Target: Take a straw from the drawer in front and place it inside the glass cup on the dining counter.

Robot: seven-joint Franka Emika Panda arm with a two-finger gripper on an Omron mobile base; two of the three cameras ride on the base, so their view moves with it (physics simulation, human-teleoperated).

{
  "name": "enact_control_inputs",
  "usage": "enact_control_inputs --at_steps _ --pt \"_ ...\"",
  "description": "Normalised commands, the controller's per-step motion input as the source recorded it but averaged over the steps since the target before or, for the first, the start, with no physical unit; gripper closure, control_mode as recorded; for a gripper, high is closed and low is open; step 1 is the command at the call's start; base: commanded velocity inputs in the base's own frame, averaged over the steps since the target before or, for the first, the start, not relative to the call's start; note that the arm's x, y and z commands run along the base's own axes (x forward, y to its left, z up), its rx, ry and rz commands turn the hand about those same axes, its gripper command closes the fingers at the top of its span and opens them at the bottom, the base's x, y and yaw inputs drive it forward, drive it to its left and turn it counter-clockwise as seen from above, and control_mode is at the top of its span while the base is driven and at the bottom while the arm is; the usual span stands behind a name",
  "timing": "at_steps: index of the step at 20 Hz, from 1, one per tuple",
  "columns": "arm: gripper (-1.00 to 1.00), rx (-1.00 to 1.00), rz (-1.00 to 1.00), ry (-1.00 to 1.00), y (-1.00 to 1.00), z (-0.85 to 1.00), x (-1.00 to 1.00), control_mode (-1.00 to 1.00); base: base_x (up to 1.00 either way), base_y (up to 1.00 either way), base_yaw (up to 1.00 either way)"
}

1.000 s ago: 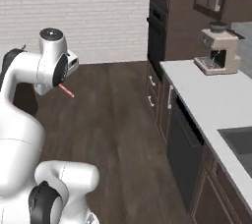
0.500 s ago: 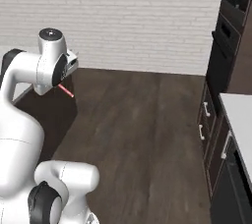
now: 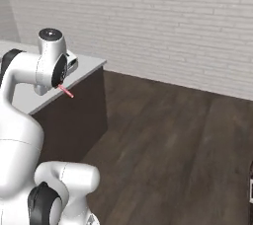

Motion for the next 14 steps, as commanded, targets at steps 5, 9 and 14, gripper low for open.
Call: enact_control_inputs --at_steps 5,9,14 --pt "1.0 0.0 0.0 0.0 0.0 0.0 0.0 1.0 0.96 0.0 0.47" --pt "1.0 0.0 0.0 0.0 0.0 0.0 0.0 1.0 0.71 0.0 0.42" --pt "1.0 0.0 0.0 0.0 0.0 0.0 0.0 1.0 0.7 0.0 0.46"
